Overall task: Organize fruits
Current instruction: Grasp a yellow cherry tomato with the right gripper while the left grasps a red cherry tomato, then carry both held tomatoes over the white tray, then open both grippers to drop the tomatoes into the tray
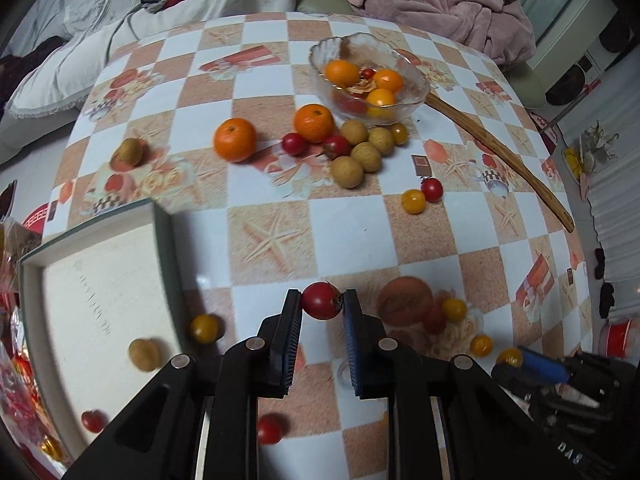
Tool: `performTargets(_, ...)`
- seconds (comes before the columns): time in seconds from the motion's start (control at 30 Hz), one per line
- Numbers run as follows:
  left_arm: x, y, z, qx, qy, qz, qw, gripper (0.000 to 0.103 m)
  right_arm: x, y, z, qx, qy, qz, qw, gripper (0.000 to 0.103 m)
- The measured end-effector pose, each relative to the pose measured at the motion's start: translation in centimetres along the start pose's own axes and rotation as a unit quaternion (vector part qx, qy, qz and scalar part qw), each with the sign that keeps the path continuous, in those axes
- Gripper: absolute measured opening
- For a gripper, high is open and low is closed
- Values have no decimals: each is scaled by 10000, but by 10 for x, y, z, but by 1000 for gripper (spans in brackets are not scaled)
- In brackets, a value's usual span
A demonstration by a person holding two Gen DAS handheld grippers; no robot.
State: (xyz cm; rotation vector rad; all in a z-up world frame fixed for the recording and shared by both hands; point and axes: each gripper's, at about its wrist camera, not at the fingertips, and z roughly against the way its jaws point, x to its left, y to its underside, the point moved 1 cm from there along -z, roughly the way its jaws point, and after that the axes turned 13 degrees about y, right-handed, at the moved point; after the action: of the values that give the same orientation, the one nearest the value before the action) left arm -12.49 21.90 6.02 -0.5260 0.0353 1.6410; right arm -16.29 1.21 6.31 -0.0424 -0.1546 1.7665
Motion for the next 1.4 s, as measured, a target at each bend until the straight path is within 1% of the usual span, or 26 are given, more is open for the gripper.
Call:
performTargets(0.2, 22, 21, 25, -103, -100, 186, 9997, 22, 26, -7, 6, -107, -27, 306, 9995, 26)
performTargets(0.37, 52, 42, 45, -204, -221, 531, 9981, 22, 58, -10, 11, -165, -95, 650, 9977, 26)
performTargets(0.5, 78, 55, 60, -340, -351, 809, 9955, 22, 92, -12, 13, -195, -186, 992, 9947, 26)
performTargets(0.7, 127, 69, 76, -495, -659, 1178, 9896, 22, 152, -22, 14, -256, -439, 1429, 9884, 26)
performTargets(0.9, 174, 69, 75, -573, -954, 1419, 9836, 22, 212, -42, 0, -234, -649, 1733, 9824, 26)
performTargets(1.1, 204, 66, 64, -542, -1073, 1573, 9802, 22, 260, -64, -27, -140, -628, 1952, 9786, 26)
performTargets(1.23, 208, 68, 56, -481, -1112, 1569, 9802, 22, 273, -72, -44, -37, -526, 1978, 9788, 26)
performTargets(1.4, 208, 68, 49, -389, -1202, 1497, 9806, 23, 277, -79, -58, 53, -380, 1970, 9796, 26)
